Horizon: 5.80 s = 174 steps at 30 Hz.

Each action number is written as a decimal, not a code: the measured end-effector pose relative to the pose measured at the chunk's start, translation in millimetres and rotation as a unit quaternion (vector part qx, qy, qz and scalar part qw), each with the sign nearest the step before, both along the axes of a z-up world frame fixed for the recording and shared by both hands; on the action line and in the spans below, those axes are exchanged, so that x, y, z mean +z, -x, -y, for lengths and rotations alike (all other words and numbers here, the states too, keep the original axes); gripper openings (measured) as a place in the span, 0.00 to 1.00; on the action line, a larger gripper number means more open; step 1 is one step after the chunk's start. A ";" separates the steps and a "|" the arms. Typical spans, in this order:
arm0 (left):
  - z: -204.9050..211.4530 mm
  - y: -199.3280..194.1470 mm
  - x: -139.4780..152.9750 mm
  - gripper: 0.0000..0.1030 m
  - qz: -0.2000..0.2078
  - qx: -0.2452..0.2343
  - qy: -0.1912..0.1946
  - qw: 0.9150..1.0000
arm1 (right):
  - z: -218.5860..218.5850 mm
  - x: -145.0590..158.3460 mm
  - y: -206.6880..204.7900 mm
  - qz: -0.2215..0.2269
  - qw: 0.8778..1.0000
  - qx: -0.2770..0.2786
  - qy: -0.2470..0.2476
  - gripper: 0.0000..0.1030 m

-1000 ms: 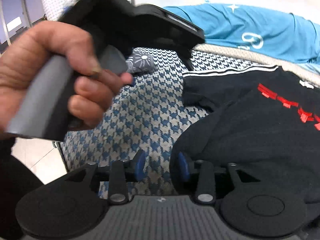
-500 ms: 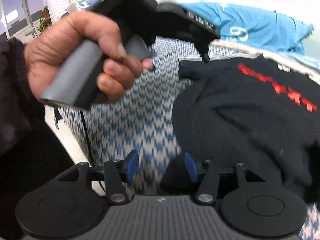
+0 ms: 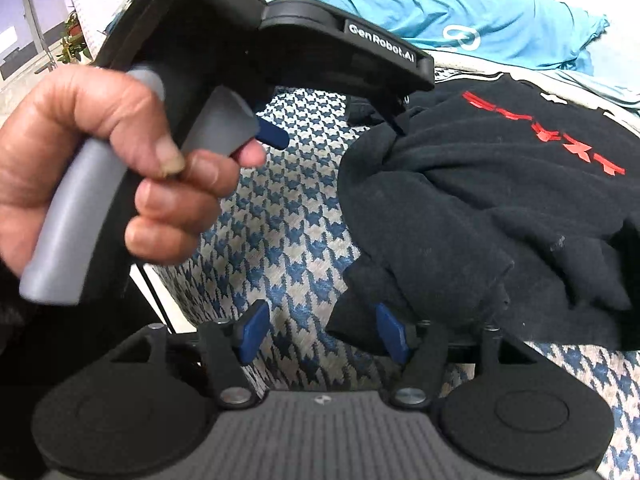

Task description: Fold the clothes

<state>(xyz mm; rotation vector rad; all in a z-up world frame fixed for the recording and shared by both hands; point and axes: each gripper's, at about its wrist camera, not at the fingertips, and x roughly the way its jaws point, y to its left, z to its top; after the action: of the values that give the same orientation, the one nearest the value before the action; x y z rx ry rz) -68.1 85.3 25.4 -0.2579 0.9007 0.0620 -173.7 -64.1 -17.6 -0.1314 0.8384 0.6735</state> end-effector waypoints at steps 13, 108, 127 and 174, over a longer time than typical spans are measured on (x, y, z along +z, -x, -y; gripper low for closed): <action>-0.1 24.7 -11.2 1.00 0.006 0.013 0.004 1.000 | 8.0 1.6 7.6 -0.004 1.000 -0.007 0.015 0.65; 74.0 13.0 -9.2 1.00 0.020 -0.056 -0.032 0.998 | 163.5 28.3 57.1 0.009 0.958 -0.286 -0.010 0.67; 41.2 13.7 -16.0 1.00 0.010 -0.020 -0.040 0.999 | 158.8 21.1 -19.7 0.062 0.961 -0.266 -0.042 0.48; 2.7 26.8 -13.6 1.00 0.010 0.033 -0.046 0.998 | 228.0 58.0 77.0 0.065 0.881 -0.468 -0.009 0.15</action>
<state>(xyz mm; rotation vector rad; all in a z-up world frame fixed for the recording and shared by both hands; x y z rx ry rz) -94.9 82.7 11.8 -0.2020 0.8671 0.1621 -250.6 -292.1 40.4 0.2416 0.6604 -0.2437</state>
